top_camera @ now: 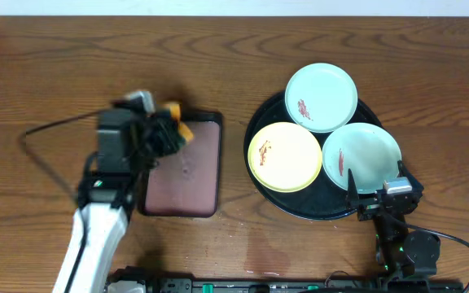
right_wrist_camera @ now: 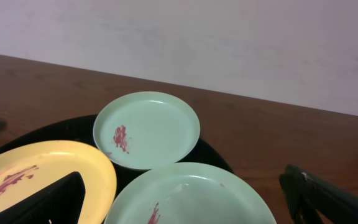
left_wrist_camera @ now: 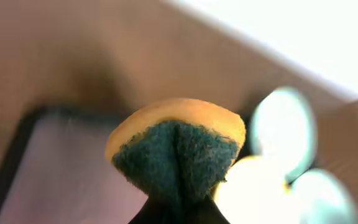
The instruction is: Clean dirty plates on tray and stack at the side
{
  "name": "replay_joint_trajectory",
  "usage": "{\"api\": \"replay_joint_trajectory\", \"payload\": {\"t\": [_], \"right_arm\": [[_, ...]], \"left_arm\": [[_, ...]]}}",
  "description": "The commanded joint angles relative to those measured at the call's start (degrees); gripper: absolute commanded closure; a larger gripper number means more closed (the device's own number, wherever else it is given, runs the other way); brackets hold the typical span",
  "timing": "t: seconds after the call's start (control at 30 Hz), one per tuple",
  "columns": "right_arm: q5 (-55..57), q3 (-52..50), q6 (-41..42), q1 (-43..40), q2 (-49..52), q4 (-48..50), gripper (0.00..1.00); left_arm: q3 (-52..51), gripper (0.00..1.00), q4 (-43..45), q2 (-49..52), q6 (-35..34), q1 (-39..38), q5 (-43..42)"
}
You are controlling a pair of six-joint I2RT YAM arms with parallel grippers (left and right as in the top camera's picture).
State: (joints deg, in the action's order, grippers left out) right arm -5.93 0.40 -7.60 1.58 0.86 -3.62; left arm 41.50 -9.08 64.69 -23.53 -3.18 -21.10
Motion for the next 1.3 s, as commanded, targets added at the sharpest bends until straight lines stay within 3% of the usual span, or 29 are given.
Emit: {"api": "replay_joint_trajectory", "payload": {"t": [0.0,0.1,0.2,0.33,0.5,0.73,0.93,1.07,1.27], "right_arm": [[0.1,-0.1,-0.4,0.5,-0.1,-0.2,0.01],[0.1,-0.1,-0.4,0.5,-0.1,-0.2,0.01],[0.1,-0.1,-0.4,0.5,-0.1,-0.2,0.01],[0.1,-0.1,-0.4,0.5,-0.1,-0.2,0.01],[0.1,-0.1,-0.4,0.5,-0.1,-0.2,0.01],[0.1,-0.1,-0.4,0.5,-0.1,-0.2,0.01],[0.1,-0.1,-0.4,0.5,-0.1,-0.2,0.01],[0.1,-0.1,-0.4,0.5,-0.1,-0.2,0.01],[0.1,-0.1,-0.4,0.5,-0.1,-0.2,0.01]], "left_arm": [[4.5,0.93,-0.3,-10.3,-3.4,0.2,0.5],[1.6,0.93,-4.0,-9.1,-4.3,-1.2,8.9],[-3.3,0.93,-1.7,-2.1,-5.9,-2.4,12.8],[-0.9,0.93,-3.4,5.0,-5.7,-0.5,6.2],[8.1,0.92,-8.2,-0.4,-5.7,2.9,-4.2],[9.6,0.92,-9.6,-8.7,-4.4,2.2,1.4],[3.3,0.93,-7.6,3.5,-4.6,-0.5,6.4],[7.9,0.93,-12.0,4.9,-4.6,0.6,2.2],[17.0,0.93,-17.6,-5.0,-1.1,-0.2,2.4]]}}
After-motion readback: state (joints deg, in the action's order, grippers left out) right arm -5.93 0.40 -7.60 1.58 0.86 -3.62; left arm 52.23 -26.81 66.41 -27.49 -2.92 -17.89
